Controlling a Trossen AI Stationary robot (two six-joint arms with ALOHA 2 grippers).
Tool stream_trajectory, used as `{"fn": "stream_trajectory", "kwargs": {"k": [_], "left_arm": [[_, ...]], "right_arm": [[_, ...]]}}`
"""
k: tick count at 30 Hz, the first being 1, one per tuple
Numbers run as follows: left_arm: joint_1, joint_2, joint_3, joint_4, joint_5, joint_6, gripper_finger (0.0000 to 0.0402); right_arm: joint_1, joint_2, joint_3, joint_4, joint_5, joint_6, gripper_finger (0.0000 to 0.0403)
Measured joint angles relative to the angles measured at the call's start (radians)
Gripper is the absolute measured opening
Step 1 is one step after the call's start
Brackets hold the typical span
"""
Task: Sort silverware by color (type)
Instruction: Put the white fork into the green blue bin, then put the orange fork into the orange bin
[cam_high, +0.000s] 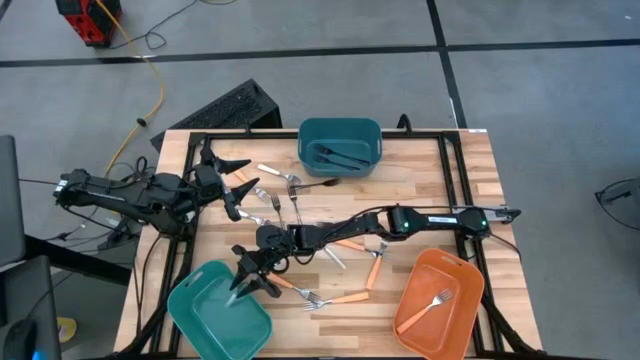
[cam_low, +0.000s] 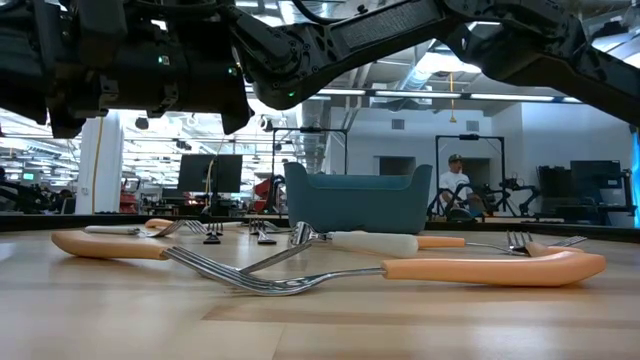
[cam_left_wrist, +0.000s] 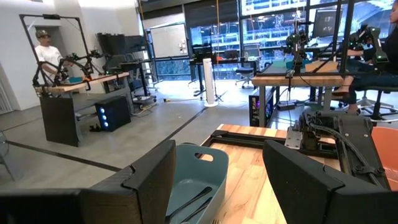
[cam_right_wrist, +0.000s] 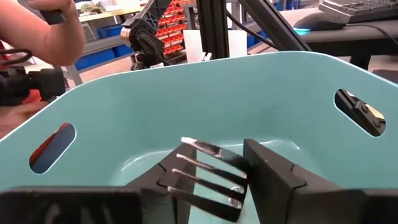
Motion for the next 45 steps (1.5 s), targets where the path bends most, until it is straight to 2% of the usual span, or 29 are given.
{"fn": "stream_trajectory", "kwargs": {"k": [9,15,18,21,23,25,29,32,36,42,43,45], "left_arm": [[0.000,0.000,0.000,-0.001,0.000,0.000,0.0230],[0.000,0.000,0.000,-0.027,0.000,-0.006,0.0230],[0.000,0.000,0.000,-0.047,0.000,-0.014,0.0230],[0.000,0.000,0.000,-0.050,0.000,-0.016,0.0230],[0.000,-0.003,0.000,-0.050,0.000,-0.017,0.0230],[0.000,-0.007,0.000,-0.051,0.000,-0.018,0.0230],[0.000,-0.016,0.001,-0.047,-0.002,-0.022,0.0230],[0.000,-0.025,0.001,-0.051,-0.001,-0.030,0.0230],[0.000,-0.032,0.001,-0.053,0.001,-0.030,0.0230],[0.000,-0.035,0.001,-0.118,-0.001,-0.062,0.0230],[0.000,-0.035,0.001,-0.151,-0.001,-0.073,0.0230],[0.010,-0.035,0.001,-0.215,-0.023,-0.077,0.0229]], "right_arm": [[0.000,0.000,0.000,0.003,0.005,-0.008,0.0229],[-0.014,-0.005,-0.001,-0.007,0.017,-0.002,0.0232],[-0.039,-0.013,-0.001,-0.024,-0.015,0.021,0.0231],[-0.074,-0.040,-0.002,-0.093,-0.119,0.064,0.0231],[-0.094,-0.082,-0.002,-0.191,-0.167,0.049,0.0231],[-0.115,-0.152,-0.002,-0.366,-0.198,-0.012,0.0231],[-0.152,-0.287,0.001,-0.744,-0.149,-0.241,0.0230],[-0.179,-0.363,-0.001,-1.017,-0.019,-0.370,0.0230],[-0.215,-0.474,-0.002,-1.356,0.170,-0.446,0.0230],[-0.259,-0.592,0.000,-1.790,0.394,-0.403,0.0230],[-0.273,-0.606,-0.001,-1.841,0.415,-0.385,0.0230],[-0.301,-0.656,-0.048,-1.834,0.433,-0.324,0.0228]]}}
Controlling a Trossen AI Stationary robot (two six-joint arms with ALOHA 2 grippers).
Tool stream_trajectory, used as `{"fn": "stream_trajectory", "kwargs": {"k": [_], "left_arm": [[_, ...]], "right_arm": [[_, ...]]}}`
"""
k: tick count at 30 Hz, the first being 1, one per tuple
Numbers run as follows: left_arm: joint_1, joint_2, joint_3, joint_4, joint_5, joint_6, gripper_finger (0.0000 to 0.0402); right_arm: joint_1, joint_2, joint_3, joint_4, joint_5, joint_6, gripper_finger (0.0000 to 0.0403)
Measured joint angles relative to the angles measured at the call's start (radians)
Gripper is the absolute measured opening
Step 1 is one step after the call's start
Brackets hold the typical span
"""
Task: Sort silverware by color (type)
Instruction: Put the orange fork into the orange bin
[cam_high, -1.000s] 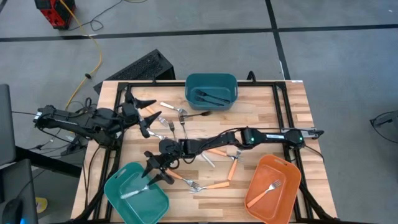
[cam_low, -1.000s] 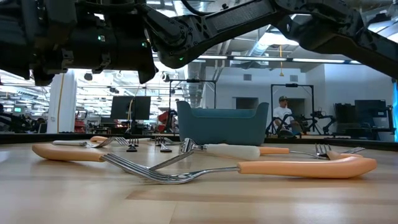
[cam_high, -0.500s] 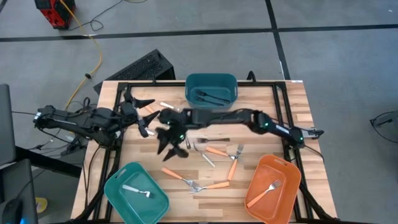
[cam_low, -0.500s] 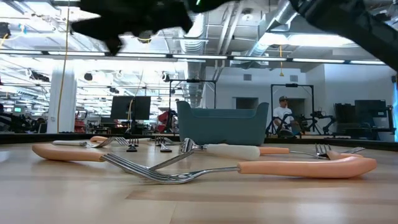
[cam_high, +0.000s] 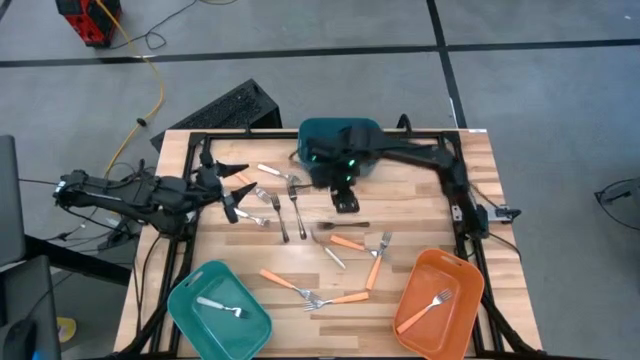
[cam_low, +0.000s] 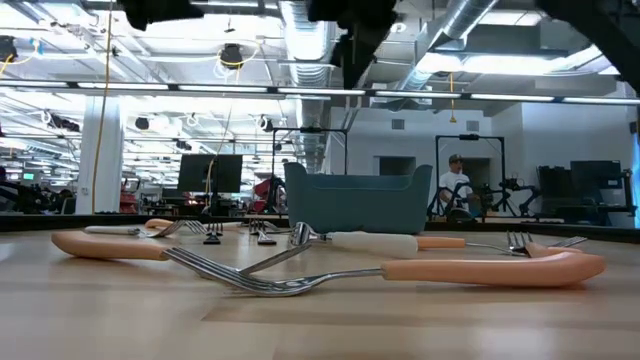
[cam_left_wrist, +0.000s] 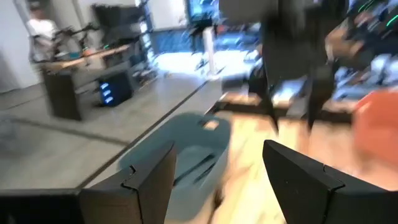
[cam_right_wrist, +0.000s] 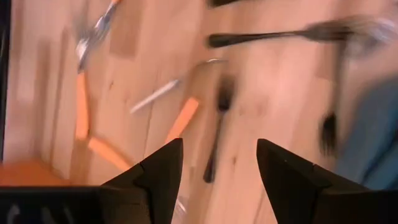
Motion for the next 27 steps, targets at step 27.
{"fn": "stream_trajectory", "kwargs": {"k": [27], "left_arm": [[0.269,0.043,-0.113,-0.288,0.308,-0.352,0.0208]], "right_arm": [[0.086,-0.938,-1.370,1.001,0.138,0.431,0.0207]]}}
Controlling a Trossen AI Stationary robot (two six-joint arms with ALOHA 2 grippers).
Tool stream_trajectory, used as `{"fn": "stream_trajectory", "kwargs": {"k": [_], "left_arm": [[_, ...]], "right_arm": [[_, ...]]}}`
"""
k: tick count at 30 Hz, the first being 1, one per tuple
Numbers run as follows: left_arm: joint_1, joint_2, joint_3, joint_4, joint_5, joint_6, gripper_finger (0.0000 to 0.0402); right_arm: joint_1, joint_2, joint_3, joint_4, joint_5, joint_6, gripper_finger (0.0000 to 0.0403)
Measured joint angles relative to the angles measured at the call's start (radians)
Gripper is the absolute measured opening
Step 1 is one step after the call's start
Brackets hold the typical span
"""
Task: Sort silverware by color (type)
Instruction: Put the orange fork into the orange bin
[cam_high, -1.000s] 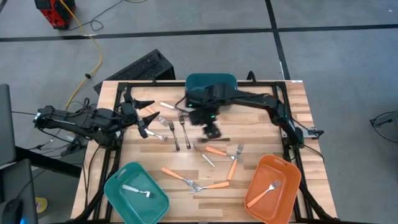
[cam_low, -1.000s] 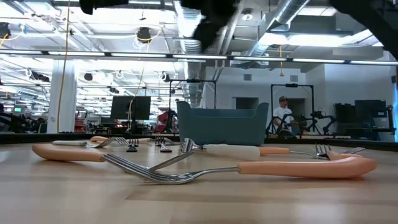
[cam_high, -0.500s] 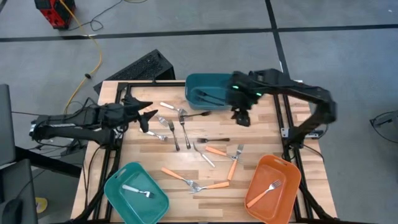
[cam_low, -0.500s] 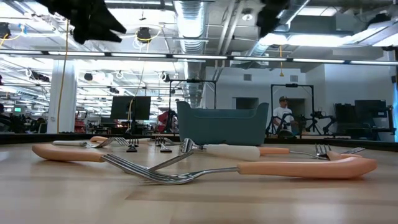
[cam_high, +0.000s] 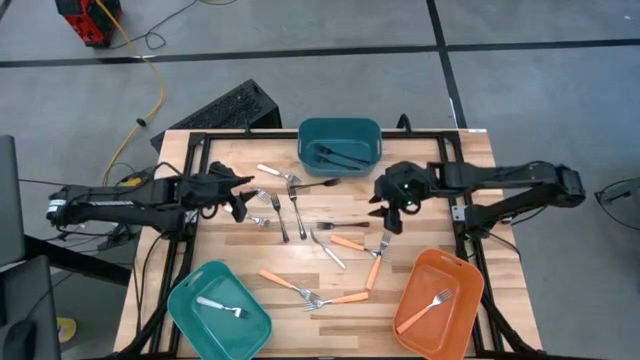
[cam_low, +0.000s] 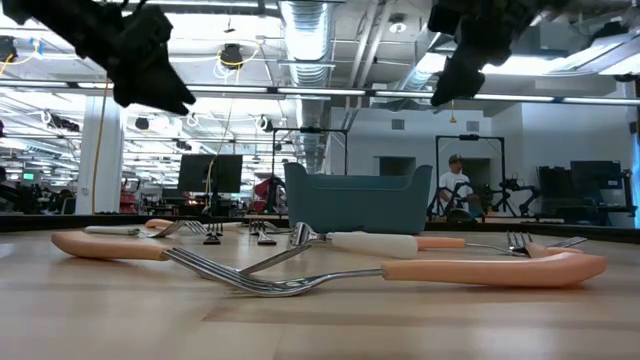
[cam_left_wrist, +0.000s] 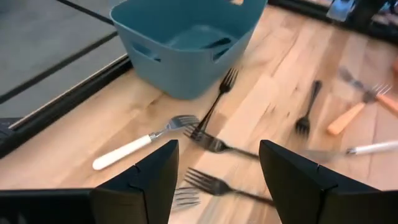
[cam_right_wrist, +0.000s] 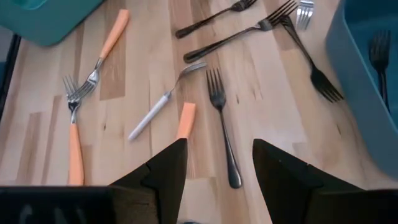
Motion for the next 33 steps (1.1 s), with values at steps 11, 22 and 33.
{"fn": "stream_trajectory", "kwargs": {"k": [11,22,33], "left_arm": [[0.001,0.207,-0.059,0.009,0.023,0.019,0.0208],[0.041,0.404,-0.058,-0.039,-0.010,0.020,0.0227],[0.068,0.485,-0.058,-0.007,-0.038,0.079,0.0237]], "right_arm": [[0.008,0.046,-0.015,0.080,0.000,-0.034,0.0207],[0.008,0.046,-0.016,0.094,-0.003,-0.051,0.0207],[0.008,0.046,-0.016,0.107,-0.003,-0.056,0.0207]]}}
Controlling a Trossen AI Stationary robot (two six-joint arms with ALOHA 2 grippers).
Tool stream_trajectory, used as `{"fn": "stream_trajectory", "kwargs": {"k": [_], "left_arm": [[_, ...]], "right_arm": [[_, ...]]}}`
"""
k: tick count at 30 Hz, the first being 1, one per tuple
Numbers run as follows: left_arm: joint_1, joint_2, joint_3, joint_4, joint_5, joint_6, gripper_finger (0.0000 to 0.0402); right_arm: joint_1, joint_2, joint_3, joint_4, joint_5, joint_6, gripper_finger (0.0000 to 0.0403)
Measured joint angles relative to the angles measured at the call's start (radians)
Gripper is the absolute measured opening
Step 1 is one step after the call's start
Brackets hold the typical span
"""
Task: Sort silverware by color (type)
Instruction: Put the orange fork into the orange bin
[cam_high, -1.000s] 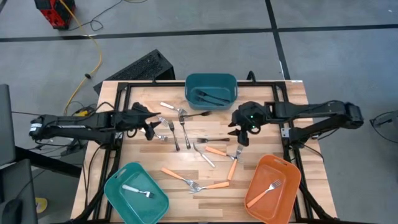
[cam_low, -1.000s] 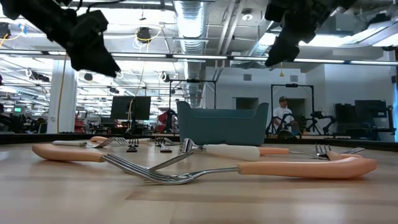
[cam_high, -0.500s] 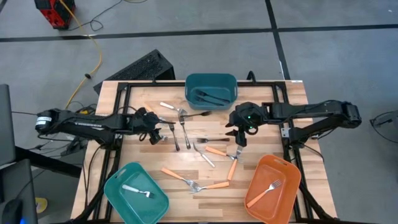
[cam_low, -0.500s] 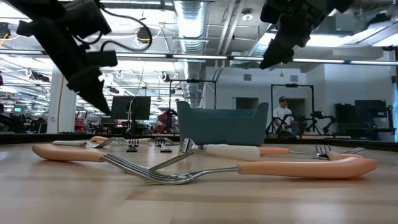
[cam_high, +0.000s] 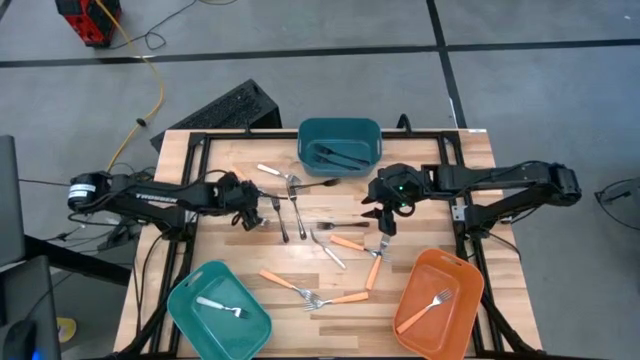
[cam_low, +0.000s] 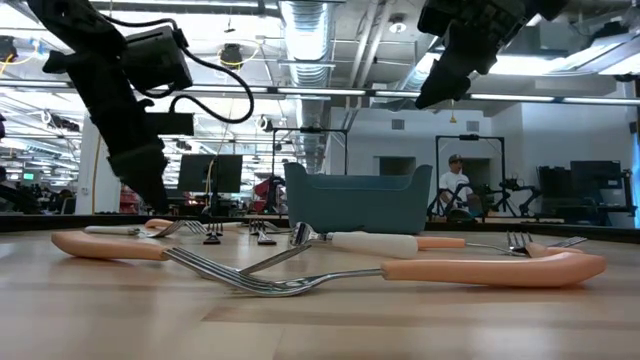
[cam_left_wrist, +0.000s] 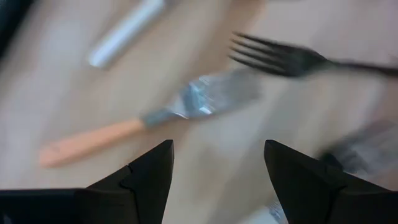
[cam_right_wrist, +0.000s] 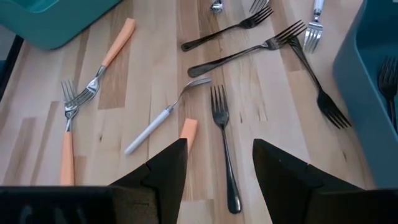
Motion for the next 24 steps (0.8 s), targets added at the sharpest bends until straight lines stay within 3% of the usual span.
{"fn": "stream_trajectory", "kwargs": {"k": [8,16,24], "left_arm": [[0.128,-0.003,0.001,0.163,0.038,0.152,0.0237],[0.298,-0.003,0.006,0.196,0.141,0.284,0.0237],[0.345,-0.003,0.006,0.196,0.128,0.254,0.0244]], "right_arm": [[0.000,0.000,0.000,0.003,0.000,0.000,0.0207],[0.000,0.000,0.000,0.004,-0.001,0.000,0.0207],[0.000,0.000,0.000,0.004,-0.001,0.000,0.0207]]}}
